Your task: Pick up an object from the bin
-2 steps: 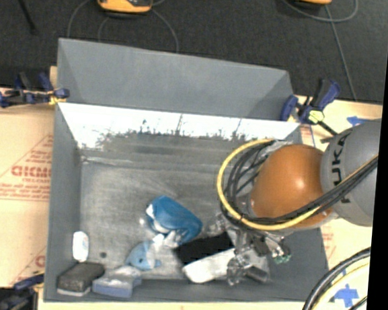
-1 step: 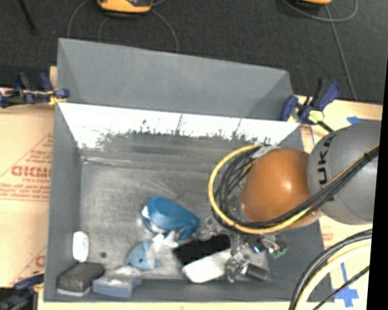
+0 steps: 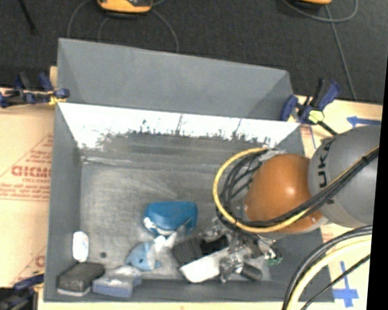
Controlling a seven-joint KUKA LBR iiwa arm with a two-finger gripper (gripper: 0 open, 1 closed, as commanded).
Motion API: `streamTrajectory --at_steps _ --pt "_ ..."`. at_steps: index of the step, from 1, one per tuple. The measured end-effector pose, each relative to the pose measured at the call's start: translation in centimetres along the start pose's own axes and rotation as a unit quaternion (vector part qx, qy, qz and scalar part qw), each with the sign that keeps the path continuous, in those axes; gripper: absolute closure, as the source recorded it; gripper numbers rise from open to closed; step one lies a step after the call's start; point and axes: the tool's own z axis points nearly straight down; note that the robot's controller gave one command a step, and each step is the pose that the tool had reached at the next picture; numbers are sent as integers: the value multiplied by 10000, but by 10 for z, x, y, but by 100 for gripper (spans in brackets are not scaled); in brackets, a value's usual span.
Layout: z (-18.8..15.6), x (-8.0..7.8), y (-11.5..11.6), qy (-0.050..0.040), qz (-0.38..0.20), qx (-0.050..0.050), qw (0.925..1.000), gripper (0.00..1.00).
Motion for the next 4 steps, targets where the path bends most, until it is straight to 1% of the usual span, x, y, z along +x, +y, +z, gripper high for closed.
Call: streamTrajectory --at_steps 2,3,4 --pt "-2 0 0 5 -9 2 10000 100" --pt "-6 1 0 43 -9 1 10000 100" --pt "-14 2 -1 60 -10 2 10000 100"
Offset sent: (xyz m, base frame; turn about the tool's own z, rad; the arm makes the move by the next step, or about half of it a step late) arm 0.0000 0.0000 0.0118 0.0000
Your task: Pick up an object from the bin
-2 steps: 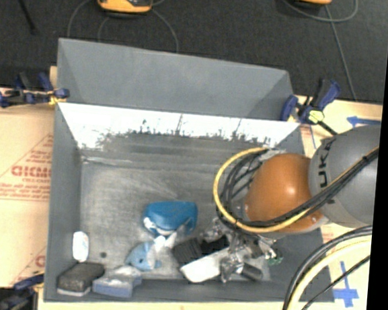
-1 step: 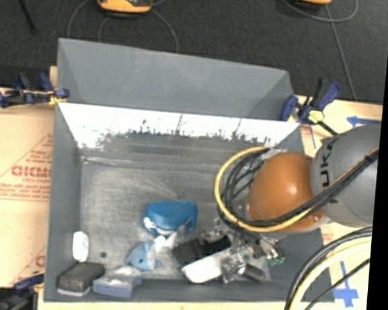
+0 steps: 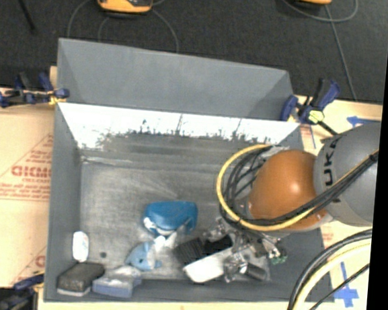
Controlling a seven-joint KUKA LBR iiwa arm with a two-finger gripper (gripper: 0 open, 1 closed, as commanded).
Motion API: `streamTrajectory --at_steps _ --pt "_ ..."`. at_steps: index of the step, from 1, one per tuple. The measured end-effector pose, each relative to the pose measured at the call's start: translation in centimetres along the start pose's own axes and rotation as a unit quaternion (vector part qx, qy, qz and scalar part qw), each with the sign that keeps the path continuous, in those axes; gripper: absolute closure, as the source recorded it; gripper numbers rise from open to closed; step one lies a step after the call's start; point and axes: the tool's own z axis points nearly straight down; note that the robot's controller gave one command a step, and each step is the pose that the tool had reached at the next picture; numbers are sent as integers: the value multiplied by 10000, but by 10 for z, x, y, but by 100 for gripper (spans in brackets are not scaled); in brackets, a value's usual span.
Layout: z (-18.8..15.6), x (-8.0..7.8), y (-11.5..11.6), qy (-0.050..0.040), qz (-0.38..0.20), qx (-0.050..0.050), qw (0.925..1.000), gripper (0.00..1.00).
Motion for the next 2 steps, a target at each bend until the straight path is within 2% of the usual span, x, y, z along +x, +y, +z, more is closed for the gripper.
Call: streamTrajectory --at_steps 2 --pt "-13 -1 -1 -11 0 11 10000 100"
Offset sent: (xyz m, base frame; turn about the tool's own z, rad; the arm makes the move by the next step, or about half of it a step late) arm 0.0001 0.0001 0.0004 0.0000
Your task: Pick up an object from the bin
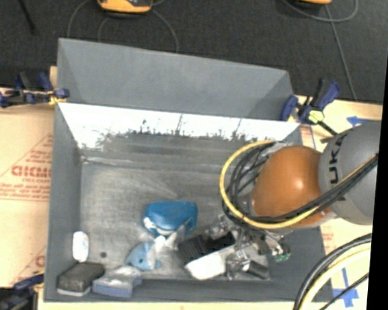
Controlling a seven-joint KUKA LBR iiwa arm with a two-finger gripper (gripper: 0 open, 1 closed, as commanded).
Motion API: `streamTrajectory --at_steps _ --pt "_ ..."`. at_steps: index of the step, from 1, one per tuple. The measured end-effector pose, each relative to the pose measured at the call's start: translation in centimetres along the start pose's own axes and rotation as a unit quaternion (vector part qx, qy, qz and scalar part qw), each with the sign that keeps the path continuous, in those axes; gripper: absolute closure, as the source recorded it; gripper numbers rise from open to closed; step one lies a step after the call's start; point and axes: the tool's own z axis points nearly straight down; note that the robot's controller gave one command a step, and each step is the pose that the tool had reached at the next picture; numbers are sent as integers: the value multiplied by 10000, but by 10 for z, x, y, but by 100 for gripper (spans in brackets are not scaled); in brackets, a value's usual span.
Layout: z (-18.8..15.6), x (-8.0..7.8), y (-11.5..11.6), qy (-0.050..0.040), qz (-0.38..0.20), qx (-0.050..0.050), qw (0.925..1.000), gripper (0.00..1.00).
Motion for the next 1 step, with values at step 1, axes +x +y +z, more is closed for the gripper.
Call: streamTrajectory --at_steps 1 --pt "-4 0 0 9 -2 -4 10000 100"
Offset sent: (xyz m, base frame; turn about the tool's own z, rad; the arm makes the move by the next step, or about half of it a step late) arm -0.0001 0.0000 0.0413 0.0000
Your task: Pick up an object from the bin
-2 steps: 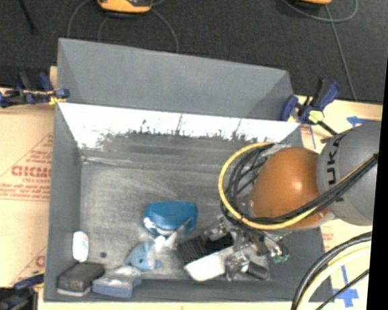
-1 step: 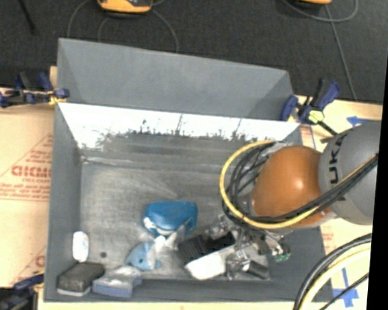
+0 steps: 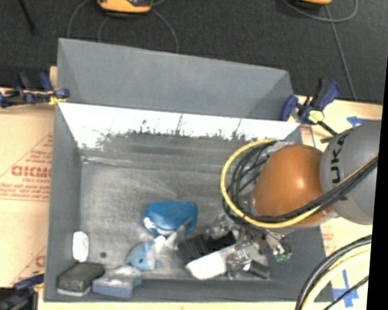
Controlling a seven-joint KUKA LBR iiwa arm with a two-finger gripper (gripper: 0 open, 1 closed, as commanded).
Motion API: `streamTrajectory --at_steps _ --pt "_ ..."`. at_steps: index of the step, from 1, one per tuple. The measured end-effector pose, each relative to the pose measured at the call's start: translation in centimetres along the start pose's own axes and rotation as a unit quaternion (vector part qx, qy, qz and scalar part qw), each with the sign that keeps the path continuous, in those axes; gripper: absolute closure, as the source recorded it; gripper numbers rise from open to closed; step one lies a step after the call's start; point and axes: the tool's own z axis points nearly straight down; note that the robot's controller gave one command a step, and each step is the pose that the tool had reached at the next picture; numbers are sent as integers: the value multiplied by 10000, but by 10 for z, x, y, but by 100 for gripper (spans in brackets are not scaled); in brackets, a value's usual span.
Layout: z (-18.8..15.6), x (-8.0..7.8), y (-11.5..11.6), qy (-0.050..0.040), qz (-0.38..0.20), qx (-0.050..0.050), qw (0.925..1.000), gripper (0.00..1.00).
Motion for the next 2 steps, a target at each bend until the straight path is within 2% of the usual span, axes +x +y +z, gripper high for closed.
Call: streamTrajectory --at_steps 2 --pt "-21 0 0 8 1 -4 10000 100"
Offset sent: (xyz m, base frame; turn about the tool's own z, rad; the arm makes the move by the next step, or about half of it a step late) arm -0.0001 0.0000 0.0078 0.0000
